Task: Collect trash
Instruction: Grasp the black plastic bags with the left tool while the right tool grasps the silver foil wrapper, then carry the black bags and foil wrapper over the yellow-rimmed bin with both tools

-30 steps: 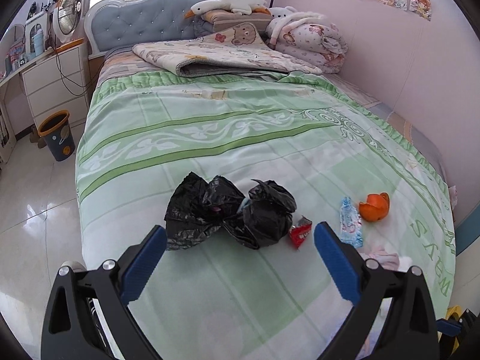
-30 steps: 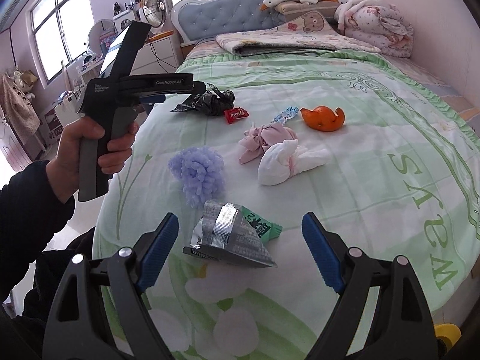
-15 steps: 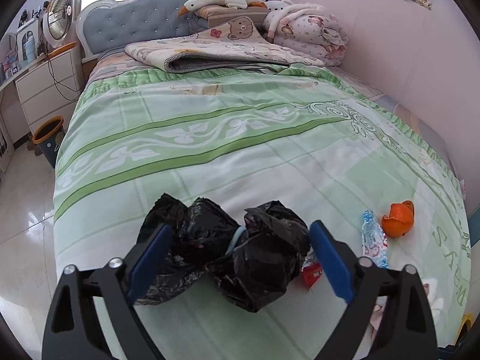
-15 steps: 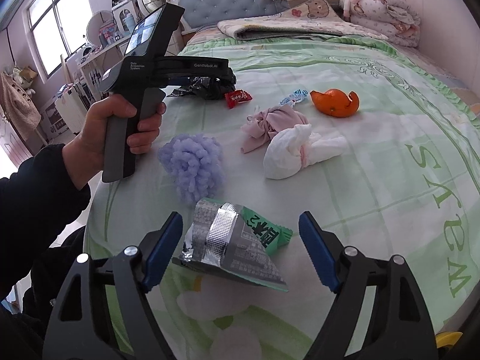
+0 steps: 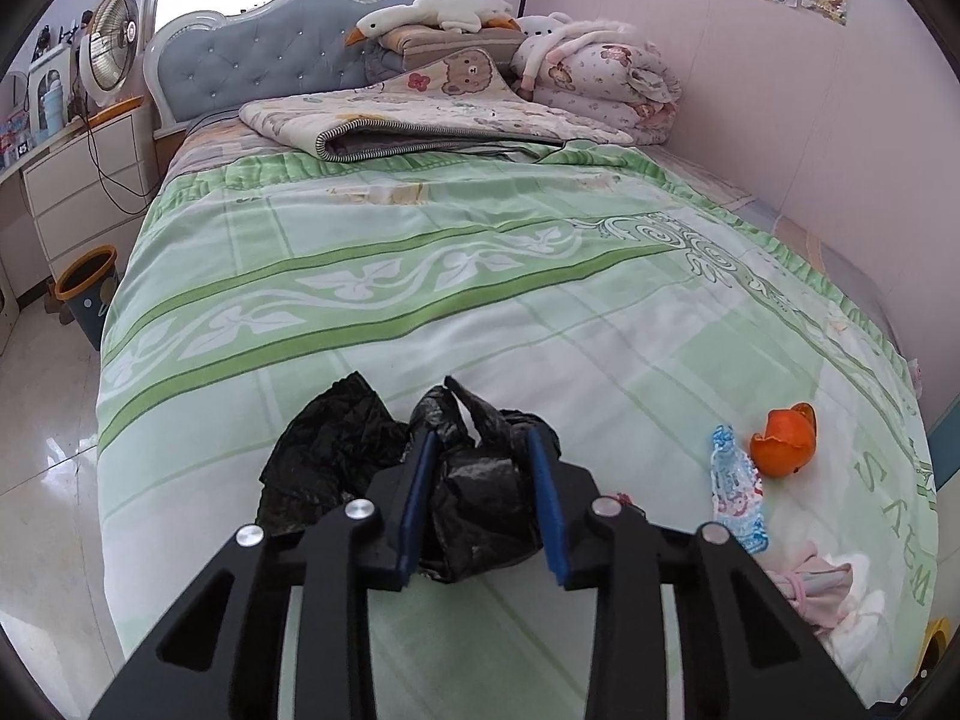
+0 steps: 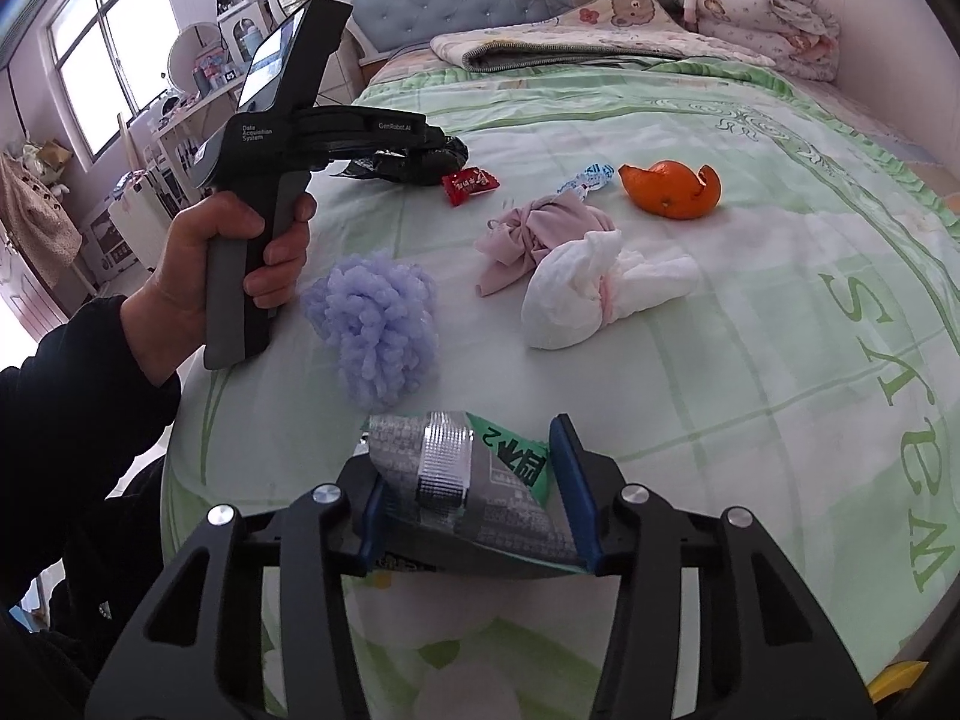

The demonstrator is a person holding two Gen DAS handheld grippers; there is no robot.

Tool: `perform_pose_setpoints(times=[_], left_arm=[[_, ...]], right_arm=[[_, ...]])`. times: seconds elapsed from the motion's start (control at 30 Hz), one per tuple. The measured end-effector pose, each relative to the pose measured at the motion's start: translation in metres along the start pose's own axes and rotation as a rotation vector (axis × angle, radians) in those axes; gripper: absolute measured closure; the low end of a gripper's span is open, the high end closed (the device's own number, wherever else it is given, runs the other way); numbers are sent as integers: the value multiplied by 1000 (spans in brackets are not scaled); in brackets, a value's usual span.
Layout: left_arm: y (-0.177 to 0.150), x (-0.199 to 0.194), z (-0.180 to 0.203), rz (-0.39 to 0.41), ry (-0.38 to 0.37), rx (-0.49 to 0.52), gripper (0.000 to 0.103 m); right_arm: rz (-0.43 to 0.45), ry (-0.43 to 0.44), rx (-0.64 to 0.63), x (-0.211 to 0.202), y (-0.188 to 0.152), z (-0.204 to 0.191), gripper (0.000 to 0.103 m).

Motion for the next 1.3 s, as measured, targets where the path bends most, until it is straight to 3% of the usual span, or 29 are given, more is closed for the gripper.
perform_pose_setpoints(times=[0.13, 0.6, 1.3], left_arm=[[2, -7, -1, 7, -8, -10, 83], [11, -60, -10, 58, -48, -57, 84], [-24, -139, -12, 87, -81, -44, 84]], right_arm=[[15, 0, 8, -5, 2, 1, 59], [81, -8, 6, -39, 10, -10, 59], [186, -23, 13, -105, 3, -31, 59]])
Point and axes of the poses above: each gripper's, at about its wrist camera, not at the fingertips, and x roughly the way its jaws point, z to its right, y to its top, the point moved 9 cm from there along x, roughly the way its jaws point, and after that the axes turned 12 degrees about y, right-handed, at the moved point
